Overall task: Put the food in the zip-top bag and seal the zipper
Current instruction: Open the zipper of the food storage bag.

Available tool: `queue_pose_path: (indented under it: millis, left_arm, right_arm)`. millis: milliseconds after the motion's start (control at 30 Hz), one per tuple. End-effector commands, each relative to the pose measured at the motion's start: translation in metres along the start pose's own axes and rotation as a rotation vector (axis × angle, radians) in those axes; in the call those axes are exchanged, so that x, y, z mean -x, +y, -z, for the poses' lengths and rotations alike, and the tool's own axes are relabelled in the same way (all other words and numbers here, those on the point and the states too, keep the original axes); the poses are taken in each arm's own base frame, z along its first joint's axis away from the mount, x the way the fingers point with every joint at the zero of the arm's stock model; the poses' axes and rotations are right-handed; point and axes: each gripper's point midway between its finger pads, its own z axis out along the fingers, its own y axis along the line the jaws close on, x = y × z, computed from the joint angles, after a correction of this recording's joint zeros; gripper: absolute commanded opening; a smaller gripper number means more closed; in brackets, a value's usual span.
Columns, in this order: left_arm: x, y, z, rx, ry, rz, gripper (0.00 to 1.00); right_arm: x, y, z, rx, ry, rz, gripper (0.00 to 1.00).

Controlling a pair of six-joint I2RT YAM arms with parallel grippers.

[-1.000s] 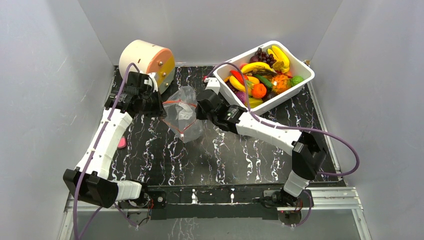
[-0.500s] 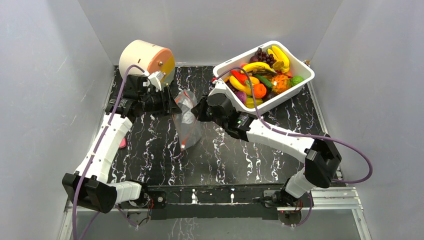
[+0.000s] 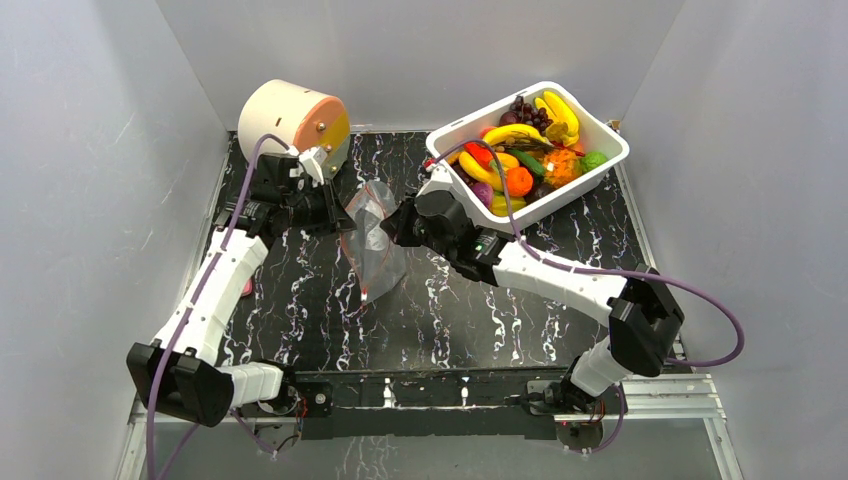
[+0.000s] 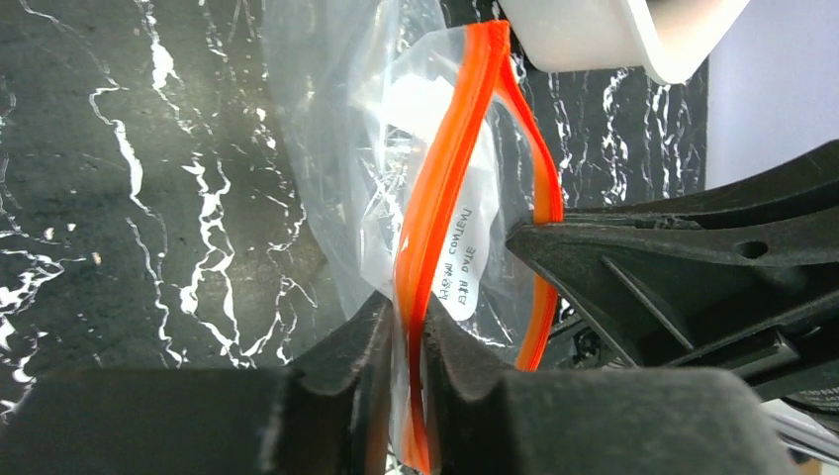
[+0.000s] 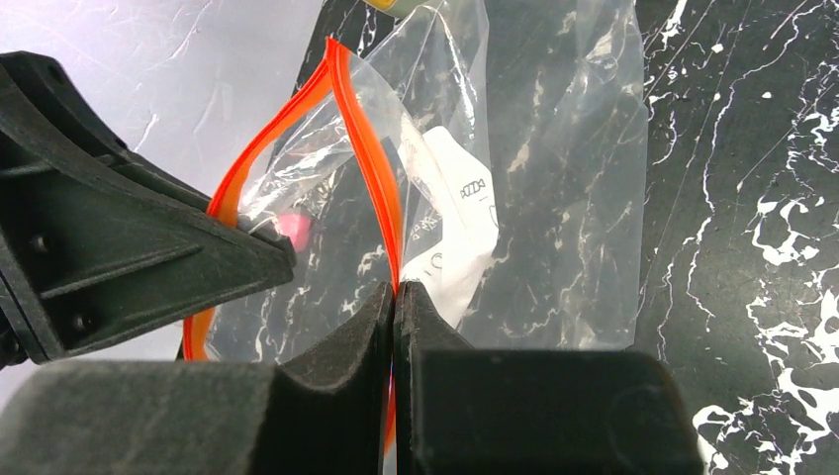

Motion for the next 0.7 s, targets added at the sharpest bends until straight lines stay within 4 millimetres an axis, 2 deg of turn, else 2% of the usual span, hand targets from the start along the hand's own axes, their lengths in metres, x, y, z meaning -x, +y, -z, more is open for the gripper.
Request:
queue_pose_path:
  millis: [0,33,67,200,267,367,400,433,500,533,567,667]
  left_arm:
    - [0.015,-0.003,0.022,0.038,-0.091,-0.051,0.08]
    - [0.014,-0.002,0.023,0.047,-0.091,-0.055,0.01]
    - [0.014,0.0,0.024,0.058,-0.091,-0.063,0.0]
    - [0.021,0.008,0.033,0.125,-0.106,-0.102,0.0]
    - [0.033,0.01,0.045,0.173,-0.139,-0.134,0.0]
    - [0.055,0.007,0.069,0.241,-0.197,-0.17,0.0]
    - [0.067,-0.005,0.084,0.226,-0.226,-0.19,0.0]
    - [0.068,-0.012,0.087,0.202,-0.229,-0.195,0.0]
    - [0.061,-0.021,0.08,0.137,-0.198,-0.187,0.0]
    - [0.055,-0.019,0.071,0.121,-0.176,-0.173,0.0]
    - [0.046,-0.017,0.06,0.092,-0.143,-0.154,0.0]
    - [0.009,0.005,0.018,0.071,-0.03,-0.082,0.02]
  right_arm:
    - [0.029,0.016,0.012,0.05,-0.097,-0.032,0.0]
    - [0.03,0.015,0.012,0.045,-0.101,-0.032,0.0]
    - [0.029,0.013,0.011,0.037,-0.104,-0.031,0.0]
    - [0.025,0.007,0.007,0.023,-0.104,-0.027,0.0]
    - [0.017,0.01,0.003,0.048,-0.079,-0.029,0.0]
    - [0.005,0.032,0.0,0.177,-0.027,-0.043,0.0]
    - [0.0,0.049,0.001,0.274,-0.002,-0.072,0.0]
    - [-0.004,0.053,0.0,0.304,0.014,-0.085,0.0]
    - [-0.016,0.048,-0.006,0.295,0.047,-0.093,0.0]
    - [-0.022,0.042,-0.01,0.271,0.061,-0.091,0.0]
    - [-0.029,0.032,-0.014,0.232,0.07,-0.088,0.0]
    - [-0.048,-0.011,-0.024,0.066,0.09,-0.056,0.0]
